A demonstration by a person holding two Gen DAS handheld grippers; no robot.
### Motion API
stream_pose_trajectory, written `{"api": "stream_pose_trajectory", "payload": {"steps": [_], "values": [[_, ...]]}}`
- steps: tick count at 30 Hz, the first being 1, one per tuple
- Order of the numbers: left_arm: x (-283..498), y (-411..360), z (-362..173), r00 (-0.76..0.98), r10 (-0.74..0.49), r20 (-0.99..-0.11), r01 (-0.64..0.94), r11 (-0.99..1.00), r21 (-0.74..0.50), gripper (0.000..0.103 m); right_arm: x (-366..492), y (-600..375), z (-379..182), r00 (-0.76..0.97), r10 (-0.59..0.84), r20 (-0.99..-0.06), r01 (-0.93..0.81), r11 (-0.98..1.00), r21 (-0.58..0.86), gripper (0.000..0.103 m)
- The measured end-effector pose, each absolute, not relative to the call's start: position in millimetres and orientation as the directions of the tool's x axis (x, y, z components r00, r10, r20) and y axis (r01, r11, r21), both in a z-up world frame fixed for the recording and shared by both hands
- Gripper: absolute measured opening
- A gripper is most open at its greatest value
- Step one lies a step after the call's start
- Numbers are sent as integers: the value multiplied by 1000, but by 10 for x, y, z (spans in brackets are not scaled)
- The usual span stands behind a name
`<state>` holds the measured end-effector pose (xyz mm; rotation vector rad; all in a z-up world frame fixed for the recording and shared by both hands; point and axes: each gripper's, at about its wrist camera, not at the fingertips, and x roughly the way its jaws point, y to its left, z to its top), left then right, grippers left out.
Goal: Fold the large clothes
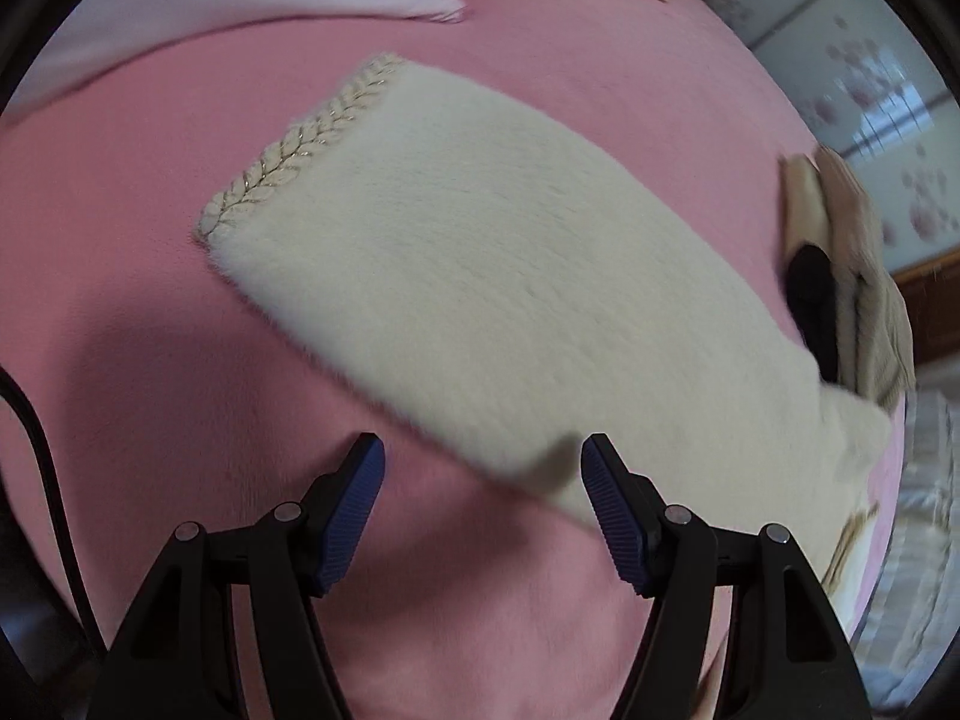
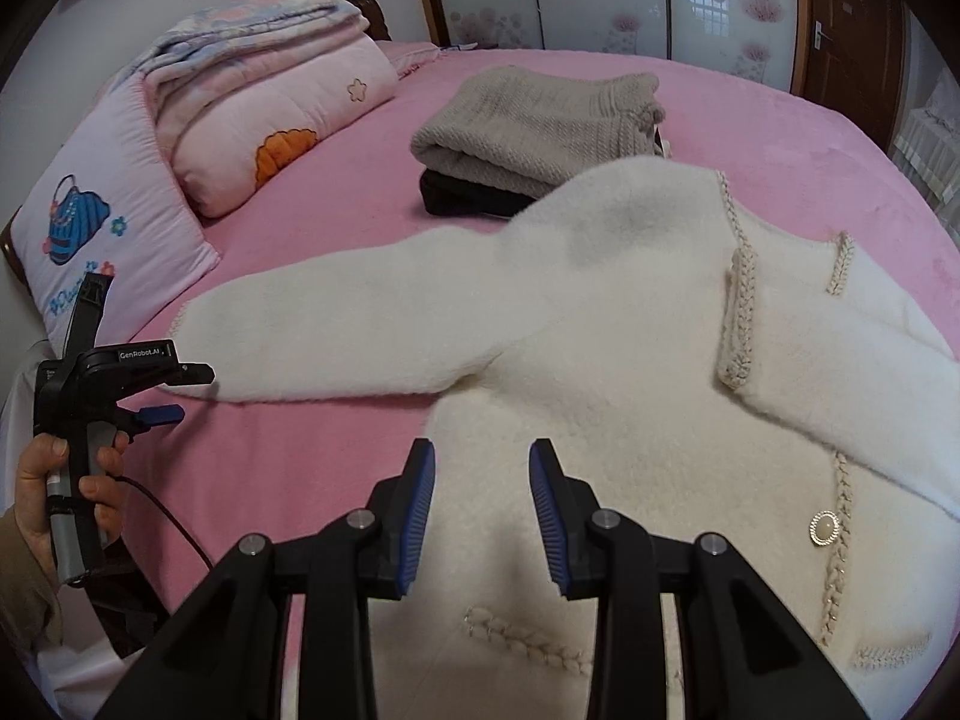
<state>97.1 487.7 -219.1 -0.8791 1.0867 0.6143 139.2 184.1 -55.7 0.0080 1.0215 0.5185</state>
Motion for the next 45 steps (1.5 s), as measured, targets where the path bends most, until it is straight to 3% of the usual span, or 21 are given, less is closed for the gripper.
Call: {"api": "stream_pose_trajectory", "payload": {"steps": [7, 8, 9, 11, 12, 15, 19, 23, 26, 29, 32, 35, 38, 45], "values": [[1227, 5008, -2352, 383, 64, -921, -810, 503, -302, 70, 1550, 1845, -806, 379, 400, -835, -374, 891, 257, 33], [1250, 4998, -2350, 385, 83, -919, -807, 514, -291, 66, 1559, 1837, -828, 373, 400, -837, -369, 892, 262, 33], [1277, 4964, -2327, 391, 110, -914, -798, 535, -277, 47, 1564, 1826, -848, 370, 399, -839, -363, 893, 265, 33], [1347, 4897, -2251, 387, 149, -910, -781, 578, -237, 19, 1564, 1775, -877, 367, 397, -841, -352, 896, 270, 33], [1369, 4872, -2185, 377, 176, -909, -781, 589, -209, 10, 1562, 1740, -887, 367, 396, -842, -346, 898, 272, 33], [1446, 4720, -1844, 407, 253, -878, -753, 637, -166, 7, 1563, 1613, -912, 369, 393, -842, -323, 904, 281, 33], [1629, 4070, -1116, 571, 289, -768, -613, 773, -165, 7, 1565, 1322, -898, 387, 385, -838, -270, 916, 297, 33], [2005, 2933, -637, 700, 161, -696, -345, 929, -132, 7, 1570, 875, -828, 431, 359, -828, -190, 933, 306, 33], [2250, 2119, -655, 709, 27, -705, -158, 980, -122, 7, 1539, 486, -774, 473, 328, -818, -124, 944, 307, 33], [2493, 1390, -1022, 638, -111, -762, -10, 988, -152, 16, 1499, 111, -786, 498, 287, -818, -64, 953, 296, 33], [2591, 947, -1441, 540, -192, -819, 54, 979, -195, 30, 1458, -199, -881, 485, 258, -835, -13, 958, 288, 33], [2598, 710, -1710, 475, -181, -861, 86, 984, -159, 31, 1423, -424, -1002, 462, 252, -850, 21, 956, 294, 33], [2341, 697, -1714, 484, -148, -863, 102, 988, -112, 31, 1408, -546, -1073, 456, 264, -850, 35, 949, 314, 33], [1917, 1094, -1493, 554, -57, -831, -23, 996, -84, 49, 1557, -426, -1019, 459, 372, -807, -37, 915, 401, 33]]}}
